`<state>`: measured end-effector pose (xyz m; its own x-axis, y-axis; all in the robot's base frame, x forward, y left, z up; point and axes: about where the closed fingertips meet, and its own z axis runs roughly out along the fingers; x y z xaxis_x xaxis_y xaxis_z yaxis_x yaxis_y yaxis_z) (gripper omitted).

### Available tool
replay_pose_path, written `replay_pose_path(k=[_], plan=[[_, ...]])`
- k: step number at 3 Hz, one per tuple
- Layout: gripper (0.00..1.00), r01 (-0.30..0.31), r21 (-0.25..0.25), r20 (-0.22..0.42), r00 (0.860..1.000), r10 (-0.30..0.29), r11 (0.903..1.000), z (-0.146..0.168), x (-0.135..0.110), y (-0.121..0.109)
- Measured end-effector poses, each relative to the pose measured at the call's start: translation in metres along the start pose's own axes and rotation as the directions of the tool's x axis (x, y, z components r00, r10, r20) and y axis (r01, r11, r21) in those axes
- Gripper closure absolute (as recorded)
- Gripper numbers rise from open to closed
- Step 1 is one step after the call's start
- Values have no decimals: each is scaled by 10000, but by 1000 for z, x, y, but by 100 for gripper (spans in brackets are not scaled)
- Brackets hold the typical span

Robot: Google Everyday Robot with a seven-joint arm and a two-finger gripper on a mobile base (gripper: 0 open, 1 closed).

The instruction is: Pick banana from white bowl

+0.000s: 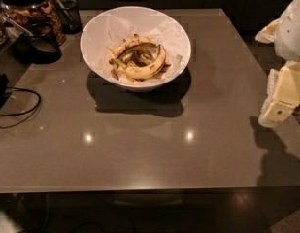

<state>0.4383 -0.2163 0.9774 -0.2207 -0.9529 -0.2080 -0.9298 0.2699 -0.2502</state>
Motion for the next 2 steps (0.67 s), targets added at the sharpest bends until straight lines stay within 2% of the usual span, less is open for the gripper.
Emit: replay_pose_path(k=[1, 2], plan=[[0, 1, 0, -2, 10000, -1, 10000, 0, 0, 0], [0, 307, -114, -567, 9979, -313, 9995, 0, -17, -17]])
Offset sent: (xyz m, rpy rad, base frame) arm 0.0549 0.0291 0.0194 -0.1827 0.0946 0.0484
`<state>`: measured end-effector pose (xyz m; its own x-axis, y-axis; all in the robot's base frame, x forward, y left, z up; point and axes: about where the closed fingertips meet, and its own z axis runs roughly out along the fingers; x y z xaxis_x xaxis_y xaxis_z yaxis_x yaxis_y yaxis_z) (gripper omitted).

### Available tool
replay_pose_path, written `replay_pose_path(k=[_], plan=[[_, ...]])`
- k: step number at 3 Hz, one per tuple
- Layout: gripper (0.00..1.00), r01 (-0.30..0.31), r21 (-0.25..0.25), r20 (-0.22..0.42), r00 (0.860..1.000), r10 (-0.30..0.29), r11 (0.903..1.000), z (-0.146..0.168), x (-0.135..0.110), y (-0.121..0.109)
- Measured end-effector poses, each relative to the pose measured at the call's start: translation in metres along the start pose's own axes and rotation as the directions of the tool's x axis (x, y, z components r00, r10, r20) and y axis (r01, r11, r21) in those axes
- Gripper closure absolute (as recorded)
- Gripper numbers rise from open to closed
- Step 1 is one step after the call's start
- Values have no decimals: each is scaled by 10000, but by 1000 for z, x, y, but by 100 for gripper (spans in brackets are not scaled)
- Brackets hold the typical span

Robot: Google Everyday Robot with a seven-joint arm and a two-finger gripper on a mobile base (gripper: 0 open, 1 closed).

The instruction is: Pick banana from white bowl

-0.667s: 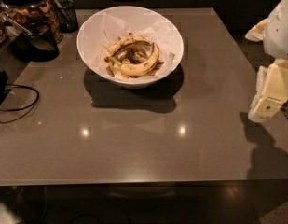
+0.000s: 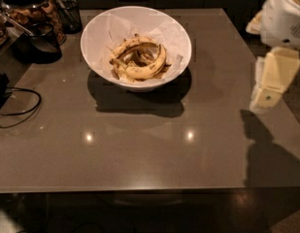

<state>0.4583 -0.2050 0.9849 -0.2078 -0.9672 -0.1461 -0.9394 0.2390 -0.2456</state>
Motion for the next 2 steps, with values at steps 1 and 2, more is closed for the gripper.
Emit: replay_pose_path(k=[1, 2], plan=[[0, 390, -35, -495, 9980, -391, 9992, -2, -21, -18], [0, 896, 100, -871, 9923, -884, 9959, 2, -44, -32]])
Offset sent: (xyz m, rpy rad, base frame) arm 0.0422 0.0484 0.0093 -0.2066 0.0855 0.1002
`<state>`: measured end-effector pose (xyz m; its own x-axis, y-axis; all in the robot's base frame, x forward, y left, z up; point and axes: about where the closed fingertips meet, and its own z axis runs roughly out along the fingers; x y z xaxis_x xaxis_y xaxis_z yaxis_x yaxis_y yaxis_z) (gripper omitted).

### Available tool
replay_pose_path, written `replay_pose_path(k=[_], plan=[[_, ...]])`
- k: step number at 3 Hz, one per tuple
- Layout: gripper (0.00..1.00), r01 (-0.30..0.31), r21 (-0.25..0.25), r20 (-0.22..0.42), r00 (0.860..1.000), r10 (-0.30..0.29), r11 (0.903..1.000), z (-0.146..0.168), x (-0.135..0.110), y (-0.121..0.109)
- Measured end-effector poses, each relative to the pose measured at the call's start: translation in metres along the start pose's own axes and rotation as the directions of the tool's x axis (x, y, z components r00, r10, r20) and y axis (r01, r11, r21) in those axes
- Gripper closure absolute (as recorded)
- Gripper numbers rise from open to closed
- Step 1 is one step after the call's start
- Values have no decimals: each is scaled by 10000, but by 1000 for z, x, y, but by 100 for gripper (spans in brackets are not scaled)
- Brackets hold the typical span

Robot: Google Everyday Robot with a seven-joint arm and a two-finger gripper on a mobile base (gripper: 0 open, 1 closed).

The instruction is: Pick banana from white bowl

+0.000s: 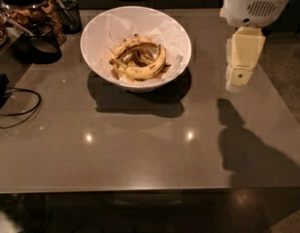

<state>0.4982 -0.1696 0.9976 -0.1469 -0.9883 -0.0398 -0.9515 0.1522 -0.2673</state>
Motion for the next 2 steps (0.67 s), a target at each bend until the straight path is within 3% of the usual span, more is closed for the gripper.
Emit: replay_pose_path(k=[1, 2], plan=[[0, -2, 300, 197, 9998, -4, 9995, -1, -4, -6], [0, 529, 643, 398, 9977, -555, 9965, 2, -22, -15]])
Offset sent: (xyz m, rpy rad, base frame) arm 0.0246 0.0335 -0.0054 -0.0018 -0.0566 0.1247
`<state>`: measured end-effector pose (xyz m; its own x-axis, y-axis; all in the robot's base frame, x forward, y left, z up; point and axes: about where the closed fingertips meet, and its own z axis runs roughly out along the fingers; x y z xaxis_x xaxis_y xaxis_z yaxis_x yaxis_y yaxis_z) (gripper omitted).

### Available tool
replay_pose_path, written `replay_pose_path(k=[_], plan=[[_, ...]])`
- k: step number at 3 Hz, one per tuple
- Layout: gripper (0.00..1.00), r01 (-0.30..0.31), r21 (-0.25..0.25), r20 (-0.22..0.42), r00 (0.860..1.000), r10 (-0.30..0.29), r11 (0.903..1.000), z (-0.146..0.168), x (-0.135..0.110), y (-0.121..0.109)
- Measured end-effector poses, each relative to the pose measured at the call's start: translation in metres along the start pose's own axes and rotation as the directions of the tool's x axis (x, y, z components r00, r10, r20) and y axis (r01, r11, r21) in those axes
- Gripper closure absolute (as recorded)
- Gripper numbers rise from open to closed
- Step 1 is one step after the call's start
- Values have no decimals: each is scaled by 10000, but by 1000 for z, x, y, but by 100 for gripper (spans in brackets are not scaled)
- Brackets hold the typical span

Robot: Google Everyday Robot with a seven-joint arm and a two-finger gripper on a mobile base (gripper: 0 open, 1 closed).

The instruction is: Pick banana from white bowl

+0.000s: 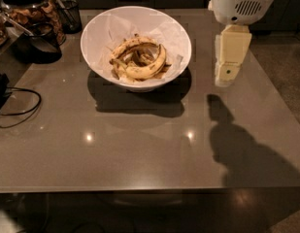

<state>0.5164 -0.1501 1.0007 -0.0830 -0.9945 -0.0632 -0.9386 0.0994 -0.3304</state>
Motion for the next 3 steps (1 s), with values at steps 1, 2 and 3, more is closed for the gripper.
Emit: replay_pose_path(k=[1, 2, 3], plan=[[0, 709, 81, 151, 9974, -710, 9975, 4, -24, -10], [0, 1289, 63, 158, 9915, -1290, 9916, 10, -43, -19], [0, 1800, 37, 145, 9835, -1801, 9837, 14, -64, -28]])
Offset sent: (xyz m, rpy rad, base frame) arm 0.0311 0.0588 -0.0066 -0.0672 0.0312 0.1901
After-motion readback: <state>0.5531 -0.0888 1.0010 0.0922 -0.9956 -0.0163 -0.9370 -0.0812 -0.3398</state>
